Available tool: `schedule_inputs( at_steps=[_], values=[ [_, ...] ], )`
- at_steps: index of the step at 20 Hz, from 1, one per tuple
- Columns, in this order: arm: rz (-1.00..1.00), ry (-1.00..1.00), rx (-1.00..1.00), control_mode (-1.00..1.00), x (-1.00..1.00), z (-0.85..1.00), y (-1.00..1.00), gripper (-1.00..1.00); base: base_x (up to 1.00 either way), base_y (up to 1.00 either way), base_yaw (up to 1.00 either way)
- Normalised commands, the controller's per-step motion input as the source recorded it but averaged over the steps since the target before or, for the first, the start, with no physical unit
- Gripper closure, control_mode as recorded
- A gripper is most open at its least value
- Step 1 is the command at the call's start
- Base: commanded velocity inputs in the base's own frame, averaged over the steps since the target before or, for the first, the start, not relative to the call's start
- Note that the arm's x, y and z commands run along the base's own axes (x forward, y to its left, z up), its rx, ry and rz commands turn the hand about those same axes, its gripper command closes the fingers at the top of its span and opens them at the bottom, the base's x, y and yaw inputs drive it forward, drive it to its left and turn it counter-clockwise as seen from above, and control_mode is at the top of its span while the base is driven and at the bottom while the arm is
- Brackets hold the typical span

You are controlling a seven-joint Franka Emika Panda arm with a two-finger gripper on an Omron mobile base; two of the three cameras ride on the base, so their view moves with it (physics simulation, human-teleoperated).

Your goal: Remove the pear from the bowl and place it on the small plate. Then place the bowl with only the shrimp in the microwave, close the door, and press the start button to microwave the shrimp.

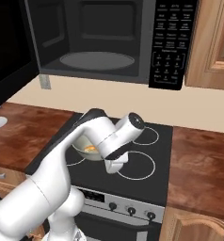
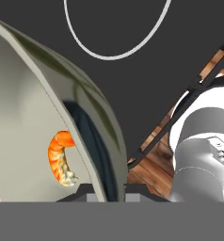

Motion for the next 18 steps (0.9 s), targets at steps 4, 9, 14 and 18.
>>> schedule_inputs(
  at_steps=[4,9,14,18],
  values=[
    [0.0,0.0,0.0,1.0,0.0,0.0,0.0,1.0,0.52,-0.29,0.0],
    [0.0,0.0,0.0,1.0,0.0,0.0,0.0,1.0,0.38,-0.17,-0.03],
    [0.0,0.0,0.0,1.0,0.0,0.0,0.0,1.0,0.34,-0.1,-0.01],
    [0.0,0.0,0.05,-1.0,0.11,0.0,-0.09,1.0,0.3,-0.17,0.0]
  ],
)
